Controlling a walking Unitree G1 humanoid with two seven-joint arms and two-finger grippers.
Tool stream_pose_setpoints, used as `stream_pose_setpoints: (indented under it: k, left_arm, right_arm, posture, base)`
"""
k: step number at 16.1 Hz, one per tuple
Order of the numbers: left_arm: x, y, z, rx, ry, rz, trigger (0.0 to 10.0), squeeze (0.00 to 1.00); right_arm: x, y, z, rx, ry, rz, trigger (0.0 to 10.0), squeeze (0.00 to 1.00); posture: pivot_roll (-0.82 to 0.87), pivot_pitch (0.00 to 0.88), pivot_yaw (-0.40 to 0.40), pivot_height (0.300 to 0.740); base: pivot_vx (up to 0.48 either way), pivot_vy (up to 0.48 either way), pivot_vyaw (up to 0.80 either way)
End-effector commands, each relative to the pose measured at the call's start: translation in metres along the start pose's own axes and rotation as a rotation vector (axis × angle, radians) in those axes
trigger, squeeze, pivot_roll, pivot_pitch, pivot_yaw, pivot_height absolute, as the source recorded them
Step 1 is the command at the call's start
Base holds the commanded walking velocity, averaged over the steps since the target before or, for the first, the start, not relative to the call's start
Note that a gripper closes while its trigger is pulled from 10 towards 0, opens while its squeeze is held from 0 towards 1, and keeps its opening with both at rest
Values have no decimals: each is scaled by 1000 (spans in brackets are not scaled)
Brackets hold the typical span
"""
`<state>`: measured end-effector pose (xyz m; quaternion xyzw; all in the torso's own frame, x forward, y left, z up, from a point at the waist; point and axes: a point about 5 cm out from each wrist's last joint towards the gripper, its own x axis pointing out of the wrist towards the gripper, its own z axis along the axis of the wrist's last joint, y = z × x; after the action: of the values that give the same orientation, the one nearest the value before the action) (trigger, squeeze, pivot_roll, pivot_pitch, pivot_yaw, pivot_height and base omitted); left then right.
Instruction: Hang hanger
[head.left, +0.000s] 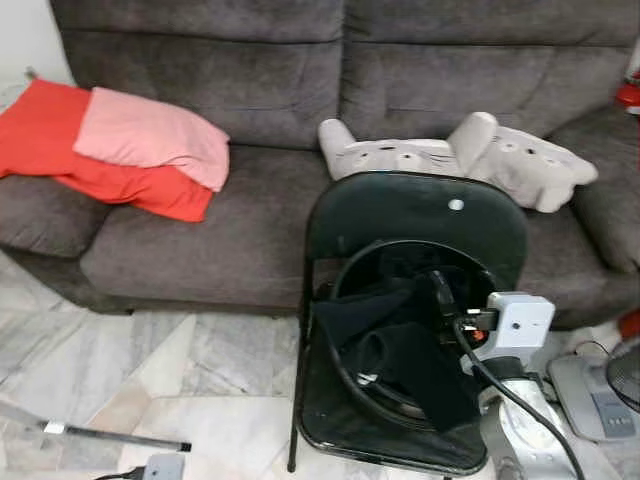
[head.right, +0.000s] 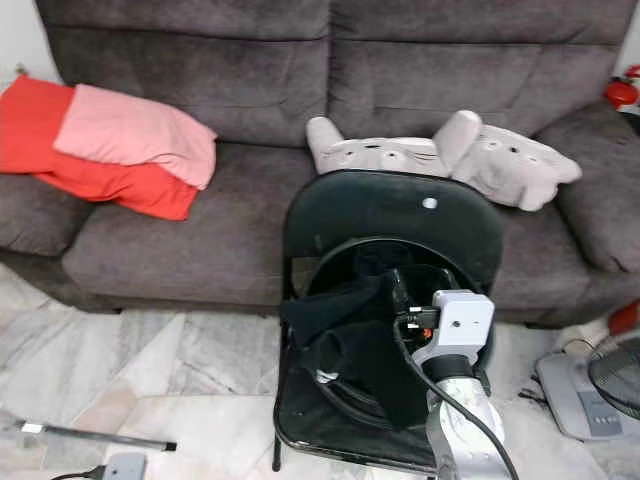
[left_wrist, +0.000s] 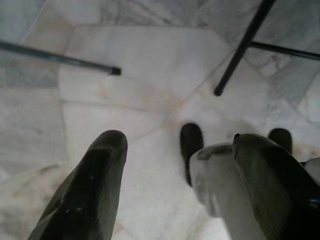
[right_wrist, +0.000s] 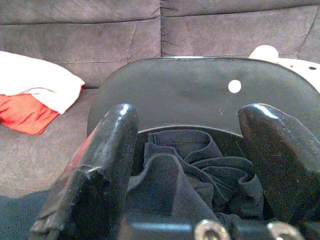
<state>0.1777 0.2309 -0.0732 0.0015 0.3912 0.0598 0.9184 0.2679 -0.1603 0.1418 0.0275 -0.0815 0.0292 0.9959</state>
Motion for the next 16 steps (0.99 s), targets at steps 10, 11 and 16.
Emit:
stream_pose_setpoints:
  k: [10, 11, 16]
  left_arm:
    - [-2, -6, -11, -2, 52, -19, 10000, 0]
    - [-2, -7, -11, -3, 54, -19, 10000, 0]
    - [-4, -6, -20, -13, 88, -16, 10000, 0]
  right_arm:
    - [26, 19, 40, 147, 265, -88, 10000, 0]
    - [29, 19, 37, 148, 294, -96, 10000, 0]
    - [22, 19, 14, 150, 486, -117, 10000, 0]
  posture:
    - [-200, 192, -4, 740]
    - [-198, 191, -5, 740]
    - [-192, 190, -13, 740]
  base:
    - [0, 0, 0]
    - [0, 0, 0]
    - [0, 0, 0]
